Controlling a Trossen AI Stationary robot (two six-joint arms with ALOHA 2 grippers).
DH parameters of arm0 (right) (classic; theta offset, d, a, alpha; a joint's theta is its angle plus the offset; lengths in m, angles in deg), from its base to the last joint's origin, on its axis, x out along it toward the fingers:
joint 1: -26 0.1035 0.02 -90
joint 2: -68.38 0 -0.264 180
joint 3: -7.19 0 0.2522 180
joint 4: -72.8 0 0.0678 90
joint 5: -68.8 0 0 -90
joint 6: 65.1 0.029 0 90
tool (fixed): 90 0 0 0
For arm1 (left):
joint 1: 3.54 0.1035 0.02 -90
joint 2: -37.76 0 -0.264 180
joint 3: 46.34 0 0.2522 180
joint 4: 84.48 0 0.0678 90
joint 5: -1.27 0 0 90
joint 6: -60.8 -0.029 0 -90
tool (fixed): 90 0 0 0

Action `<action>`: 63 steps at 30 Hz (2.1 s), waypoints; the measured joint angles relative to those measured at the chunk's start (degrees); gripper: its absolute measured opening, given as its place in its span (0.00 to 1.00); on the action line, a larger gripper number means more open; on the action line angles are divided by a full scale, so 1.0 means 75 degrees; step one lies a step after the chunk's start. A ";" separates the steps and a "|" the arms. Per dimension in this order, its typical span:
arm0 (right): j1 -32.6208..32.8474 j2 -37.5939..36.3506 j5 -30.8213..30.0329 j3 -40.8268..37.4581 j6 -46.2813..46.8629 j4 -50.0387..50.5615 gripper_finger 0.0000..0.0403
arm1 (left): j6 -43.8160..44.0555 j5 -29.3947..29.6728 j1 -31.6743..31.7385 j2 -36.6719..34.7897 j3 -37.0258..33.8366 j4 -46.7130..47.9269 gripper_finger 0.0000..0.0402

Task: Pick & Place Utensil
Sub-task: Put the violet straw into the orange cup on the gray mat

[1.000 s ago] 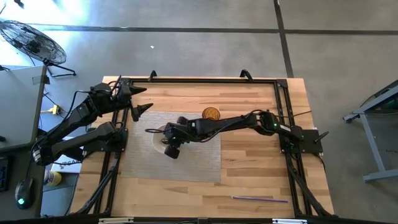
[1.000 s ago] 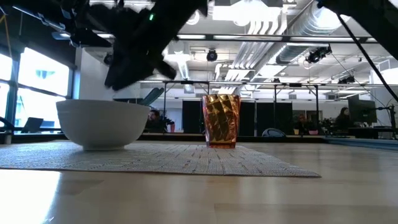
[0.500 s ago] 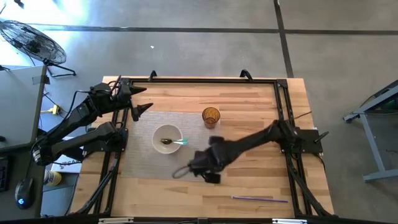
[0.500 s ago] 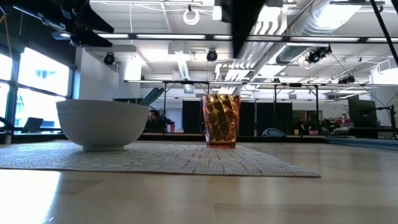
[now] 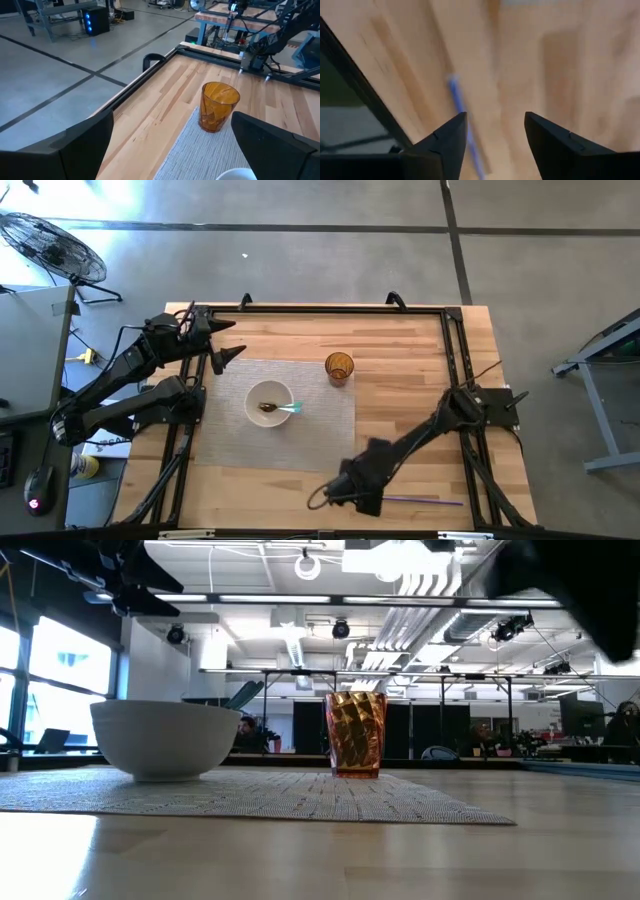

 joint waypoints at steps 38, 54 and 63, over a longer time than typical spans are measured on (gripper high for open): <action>0.1104 -0.0021 0.0720 -0.2820 0.0658 -0.2313 0.20 | 0.0000 0.0032 0.0000 -0.0001 0.0000 -0.0698 0.99; 0.0915 -0.0009 0.0434 -0.2823 0.0390 -0.2226 0.03 | 0.0006 0.0032 0.0000 0.0000 0.0000 -0.0420 0.99; 0.0889 -0.0219 0.0106 -0.2855 0.0341 -0.1971 0.01 | 0.0009 0.0032 0.0000 -0.0001 0.0000 -0.0389 0.99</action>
